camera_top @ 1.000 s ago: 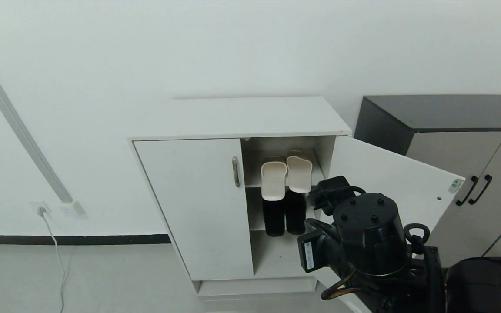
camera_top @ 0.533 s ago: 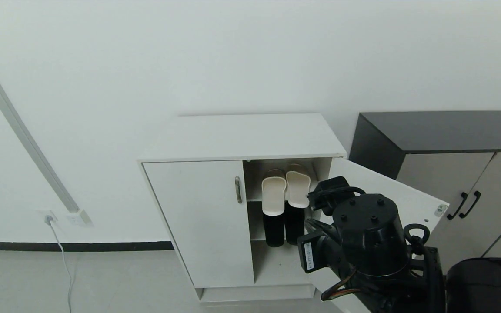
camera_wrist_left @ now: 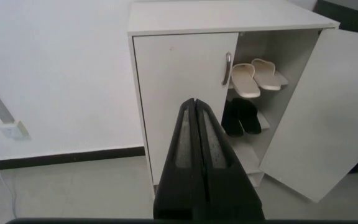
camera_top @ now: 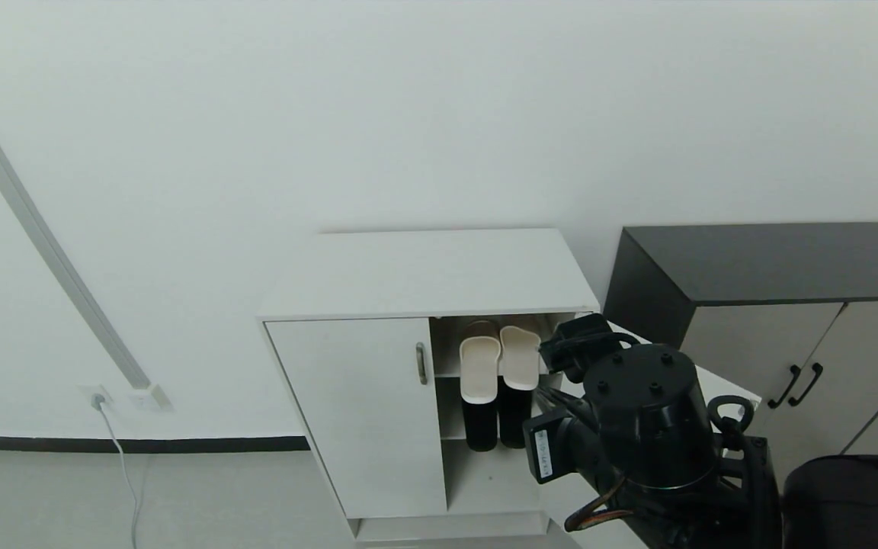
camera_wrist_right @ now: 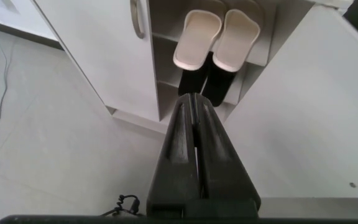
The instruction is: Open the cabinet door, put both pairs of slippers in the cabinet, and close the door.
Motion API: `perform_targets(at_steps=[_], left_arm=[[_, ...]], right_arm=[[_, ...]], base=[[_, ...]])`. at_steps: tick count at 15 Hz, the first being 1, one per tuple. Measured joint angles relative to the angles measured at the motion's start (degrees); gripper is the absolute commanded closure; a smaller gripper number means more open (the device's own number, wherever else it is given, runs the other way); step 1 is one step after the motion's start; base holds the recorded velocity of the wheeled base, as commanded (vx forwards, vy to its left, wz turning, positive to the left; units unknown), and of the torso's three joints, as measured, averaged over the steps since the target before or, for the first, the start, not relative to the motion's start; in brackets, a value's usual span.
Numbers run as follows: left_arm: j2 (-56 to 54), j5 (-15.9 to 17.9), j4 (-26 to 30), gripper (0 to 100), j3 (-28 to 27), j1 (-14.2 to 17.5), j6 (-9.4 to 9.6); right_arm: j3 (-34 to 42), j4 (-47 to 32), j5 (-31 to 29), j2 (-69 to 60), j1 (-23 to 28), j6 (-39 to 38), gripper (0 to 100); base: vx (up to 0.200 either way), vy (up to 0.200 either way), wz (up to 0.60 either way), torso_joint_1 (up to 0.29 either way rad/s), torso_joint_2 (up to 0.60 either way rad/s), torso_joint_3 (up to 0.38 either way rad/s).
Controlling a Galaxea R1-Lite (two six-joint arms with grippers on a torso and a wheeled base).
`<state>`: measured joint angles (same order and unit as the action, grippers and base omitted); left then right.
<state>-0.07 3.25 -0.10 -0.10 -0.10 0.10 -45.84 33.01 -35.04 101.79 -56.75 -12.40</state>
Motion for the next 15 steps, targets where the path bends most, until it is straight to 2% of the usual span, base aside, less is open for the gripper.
perform_targets(at_steps=[8, 15], left_arm=[[0.00, -0.02, 0.02, 100, 0.00, 0.00, 0.00], [0.00, -0.02, 0.02, 100, 0.00, 0.00, 0.00]], right_arm=[[0.11, 0.05, 0.30, 0.05, 0.22, 0.02, 100], [0.66, 0.07, 0.33, 0.09, 0.61, 0.52, 100]], base=[[0.000, 0.000, 0.00, 0.176, -0.37, -0.205], [0.000, 0.000, 0.00, 0.017, -0.04, -0.019]])
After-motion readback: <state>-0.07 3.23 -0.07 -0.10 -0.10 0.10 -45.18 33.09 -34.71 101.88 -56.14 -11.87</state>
